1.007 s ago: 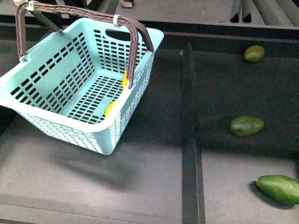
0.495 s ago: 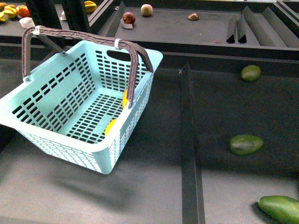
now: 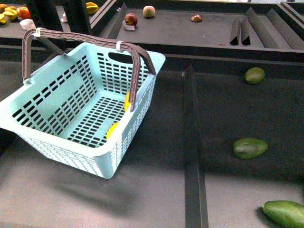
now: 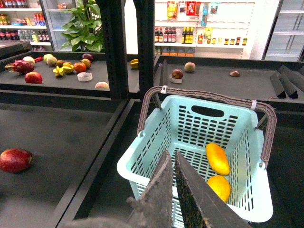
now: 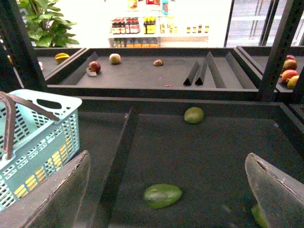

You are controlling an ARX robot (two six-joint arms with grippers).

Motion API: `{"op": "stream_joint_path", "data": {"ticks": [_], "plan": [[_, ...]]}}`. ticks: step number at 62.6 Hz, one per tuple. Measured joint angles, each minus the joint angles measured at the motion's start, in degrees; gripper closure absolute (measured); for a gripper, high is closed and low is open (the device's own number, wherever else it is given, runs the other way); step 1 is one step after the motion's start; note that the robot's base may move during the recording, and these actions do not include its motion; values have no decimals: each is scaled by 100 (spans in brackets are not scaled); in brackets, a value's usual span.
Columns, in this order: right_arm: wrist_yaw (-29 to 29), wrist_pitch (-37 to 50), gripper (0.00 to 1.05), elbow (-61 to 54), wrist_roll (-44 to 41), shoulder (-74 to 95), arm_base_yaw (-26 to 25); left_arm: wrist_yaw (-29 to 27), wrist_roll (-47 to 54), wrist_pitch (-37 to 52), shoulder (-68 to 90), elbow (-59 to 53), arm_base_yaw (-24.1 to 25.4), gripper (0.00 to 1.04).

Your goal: Pick lemon and mango into basket

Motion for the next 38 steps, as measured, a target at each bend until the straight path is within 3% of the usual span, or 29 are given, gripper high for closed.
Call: {"op": "stream_joint_path", "data": {"ticks": [25, 38], "plan": [[0, 0, 9, 0, 0, 0, 0, 0, -2, -4, 0, 0, 0, 101], [0, 0, 9, 0, 0, 0, 0, 0, 0, -4, 0, 0, 0, 57]]}}
